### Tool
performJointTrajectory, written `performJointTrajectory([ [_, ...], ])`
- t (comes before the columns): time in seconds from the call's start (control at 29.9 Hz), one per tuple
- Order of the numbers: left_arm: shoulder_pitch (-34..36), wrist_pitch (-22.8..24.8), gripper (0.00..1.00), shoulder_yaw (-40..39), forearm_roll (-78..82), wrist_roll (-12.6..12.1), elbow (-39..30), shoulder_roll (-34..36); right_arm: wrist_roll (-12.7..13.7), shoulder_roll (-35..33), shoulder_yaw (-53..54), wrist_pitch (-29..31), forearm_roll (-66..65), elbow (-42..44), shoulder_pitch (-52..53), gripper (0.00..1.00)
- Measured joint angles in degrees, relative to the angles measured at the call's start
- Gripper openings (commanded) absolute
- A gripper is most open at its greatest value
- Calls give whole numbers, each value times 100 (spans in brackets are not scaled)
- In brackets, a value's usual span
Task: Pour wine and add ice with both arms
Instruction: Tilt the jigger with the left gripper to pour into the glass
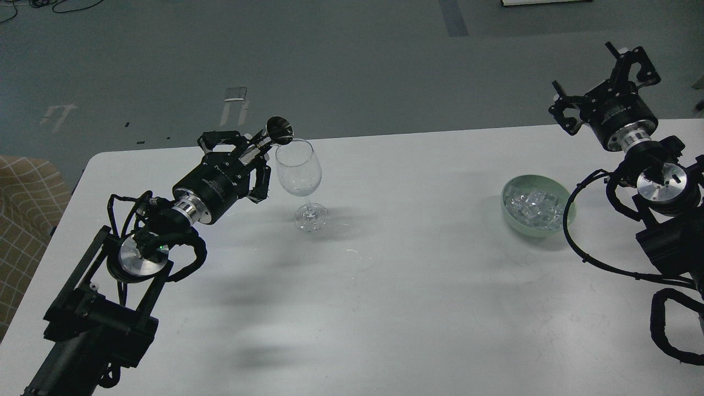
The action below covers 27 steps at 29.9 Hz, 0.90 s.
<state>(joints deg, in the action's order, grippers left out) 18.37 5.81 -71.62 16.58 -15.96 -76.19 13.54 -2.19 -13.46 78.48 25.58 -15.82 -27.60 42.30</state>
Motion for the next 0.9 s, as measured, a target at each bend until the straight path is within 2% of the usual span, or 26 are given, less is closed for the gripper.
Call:
performJointTrajectory([
  [0.6,149,54,0,8,244,-9,22,414,0,-42,52,11,17,-9,4,100],
  [0.9,216,61,0,5,340,-122,-45,401,9,-61,47,3,17,-181,23,100],
])
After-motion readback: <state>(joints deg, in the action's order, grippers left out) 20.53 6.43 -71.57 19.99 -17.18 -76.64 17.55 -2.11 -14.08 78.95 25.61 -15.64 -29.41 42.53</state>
